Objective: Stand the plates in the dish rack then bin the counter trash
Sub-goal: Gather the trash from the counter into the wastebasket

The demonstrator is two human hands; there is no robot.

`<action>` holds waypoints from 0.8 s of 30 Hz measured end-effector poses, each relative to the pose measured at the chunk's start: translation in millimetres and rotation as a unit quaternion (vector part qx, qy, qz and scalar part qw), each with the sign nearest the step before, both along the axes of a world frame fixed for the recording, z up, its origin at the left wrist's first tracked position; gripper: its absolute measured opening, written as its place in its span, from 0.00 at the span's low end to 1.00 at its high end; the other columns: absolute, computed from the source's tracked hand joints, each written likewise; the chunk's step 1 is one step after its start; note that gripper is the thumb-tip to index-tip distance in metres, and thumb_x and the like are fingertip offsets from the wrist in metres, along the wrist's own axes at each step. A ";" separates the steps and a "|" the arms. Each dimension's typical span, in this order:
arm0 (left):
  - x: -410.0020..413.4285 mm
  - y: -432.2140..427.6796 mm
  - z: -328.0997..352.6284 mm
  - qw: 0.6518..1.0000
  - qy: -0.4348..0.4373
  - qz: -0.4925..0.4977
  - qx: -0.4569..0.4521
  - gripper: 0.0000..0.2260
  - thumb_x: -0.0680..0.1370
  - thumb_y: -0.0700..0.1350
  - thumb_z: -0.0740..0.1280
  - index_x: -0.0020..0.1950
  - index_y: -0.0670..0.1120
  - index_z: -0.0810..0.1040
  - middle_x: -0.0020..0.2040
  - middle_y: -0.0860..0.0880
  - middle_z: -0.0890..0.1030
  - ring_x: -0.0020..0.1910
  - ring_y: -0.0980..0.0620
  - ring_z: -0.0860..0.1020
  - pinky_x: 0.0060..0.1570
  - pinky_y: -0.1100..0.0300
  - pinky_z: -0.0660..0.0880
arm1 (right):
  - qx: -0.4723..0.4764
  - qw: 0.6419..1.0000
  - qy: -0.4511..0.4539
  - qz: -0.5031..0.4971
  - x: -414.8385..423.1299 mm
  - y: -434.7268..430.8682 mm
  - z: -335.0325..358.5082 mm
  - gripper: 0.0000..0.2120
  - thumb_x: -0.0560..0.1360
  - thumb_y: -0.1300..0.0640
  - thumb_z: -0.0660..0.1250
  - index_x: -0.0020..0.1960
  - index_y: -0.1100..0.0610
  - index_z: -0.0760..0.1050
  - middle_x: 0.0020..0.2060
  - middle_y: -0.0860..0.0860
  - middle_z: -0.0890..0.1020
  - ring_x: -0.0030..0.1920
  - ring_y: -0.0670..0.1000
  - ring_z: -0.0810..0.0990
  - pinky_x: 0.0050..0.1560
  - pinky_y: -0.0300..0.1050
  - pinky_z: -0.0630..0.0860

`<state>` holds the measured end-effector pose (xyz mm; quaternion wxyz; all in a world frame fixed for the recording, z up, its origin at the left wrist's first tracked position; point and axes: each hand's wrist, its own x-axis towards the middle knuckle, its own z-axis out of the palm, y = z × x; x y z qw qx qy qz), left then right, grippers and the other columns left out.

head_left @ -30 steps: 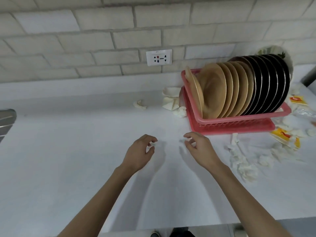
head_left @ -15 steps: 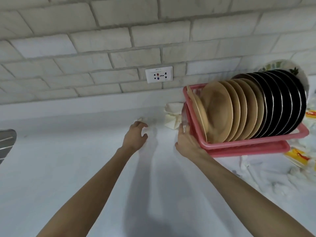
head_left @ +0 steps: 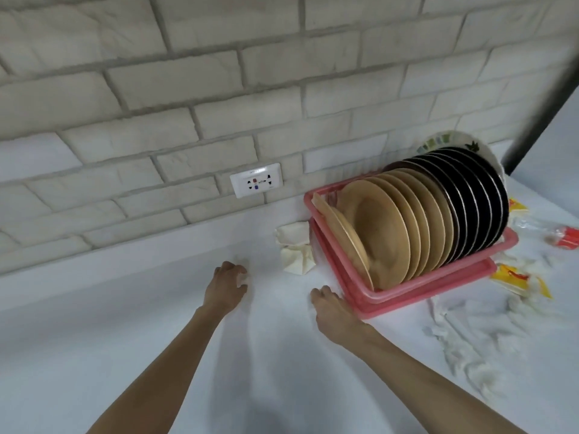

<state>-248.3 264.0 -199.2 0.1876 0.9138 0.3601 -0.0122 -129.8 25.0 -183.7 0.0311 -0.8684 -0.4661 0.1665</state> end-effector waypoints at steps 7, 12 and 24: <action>-19.3 -62.8 -3.9 0.974 -0.178 -0.035 -0.138 0.12 0.77 0.30 0.62 0.47 0.42 0.83 0.48 0.45 0.80 0.47 0.50 0.78 0.48 0.70 0.67 | 0.095 0.987 0.114 -0.064 -17.7 -22.7 -7.9 0.11 0.80 0.60 0.58 0.48 0.60 0.78 0.46 0.55 0.79 0.47 0.57 0.78 0.49 0.49 0.73; -31.6 -127.8 10.9 0.948 -0.190 -0.033 -0.254 0.13 0.77 0.32 0.59 0.38 0.44 0.79 0.39 0.52 0.80 0.39 0.60 0.75 0.41 0.71 0.68 | 0.126 0.973 0.157 -0.114 -39.2 -49.2 9.9 0.19 0.77 0.46 0.67 0.30 0.51 0.68 0.32 0.45 0.73 0.36 0.50 0.73 0.36 0.42 0.67; -21.0 -263.8 34.0 0.907 -0.169 -0.037 -0.385 0.17 0.84 0.49 0.59 0.40 0.44 0.80 0.28 0.58 0.73 0.29 0.55 0.69 0.29 0.68 0.65 | 0.224 0.929 0.219 -0.197 -54.8 -177.7 31.2 0.07 0.77 0.54 0.70 0.43 0.54 0.75 0.33 0.46 0.76 0.29 0.40 0.74 0.33 0.32 0.65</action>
